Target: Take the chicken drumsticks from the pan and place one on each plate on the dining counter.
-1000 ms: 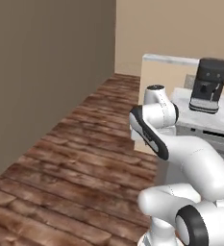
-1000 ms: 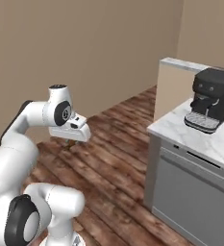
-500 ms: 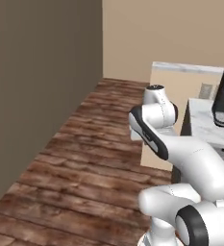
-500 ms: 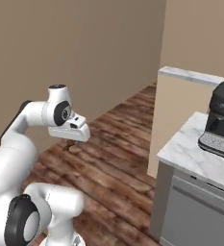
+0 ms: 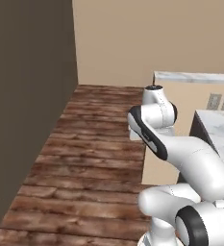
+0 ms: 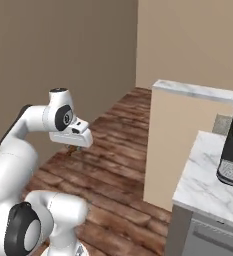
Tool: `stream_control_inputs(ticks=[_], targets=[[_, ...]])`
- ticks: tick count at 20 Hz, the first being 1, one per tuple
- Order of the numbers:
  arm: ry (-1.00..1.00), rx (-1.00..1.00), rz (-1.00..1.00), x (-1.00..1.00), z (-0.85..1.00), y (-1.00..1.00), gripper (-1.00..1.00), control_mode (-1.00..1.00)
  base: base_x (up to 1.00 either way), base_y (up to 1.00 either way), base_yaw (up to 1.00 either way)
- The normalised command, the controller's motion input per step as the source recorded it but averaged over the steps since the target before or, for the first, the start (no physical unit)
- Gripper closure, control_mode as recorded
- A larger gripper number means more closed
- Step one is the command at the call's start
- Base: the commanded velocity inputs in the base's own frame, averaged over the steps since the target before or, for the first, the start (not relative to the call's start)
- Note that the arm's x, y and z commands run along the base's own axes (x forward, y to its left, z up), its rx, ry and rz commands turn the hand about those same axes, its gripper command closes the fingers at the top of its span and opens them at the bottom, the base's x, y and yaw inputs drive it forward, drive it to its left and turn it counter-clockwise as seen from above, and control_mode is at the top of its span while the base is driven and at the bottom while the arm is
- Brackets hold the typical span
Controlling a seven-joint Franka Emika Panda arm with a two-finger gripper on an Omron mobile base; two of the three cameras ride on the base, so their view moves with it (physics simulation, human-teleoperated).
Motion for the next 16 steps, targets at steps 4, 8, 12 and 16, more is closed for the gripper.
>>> stream_control_inputs(ticks=[4, 8, 12, 16], targets=[[0.00, 0.00, 0.00, 0.00, 0.00, 0.00, 1.00, 1.00, 1.00, 0.48, -0.34], [0.00, 0.00, 0.00, 0.00, 0.00, 0.00, 1.00, 1.00, 1.00, 0.55, -0.26], [0.00, 0.00, 0.00, 0.00, 0.00, 0.00, 1.00, 1.00, 1.00, 0.56, -0.27], [0.00, 0.00, 0.00, 0.00, 0.00, 0.00, 1.00, 1.00, 1.00, 0.50, -0.32]])
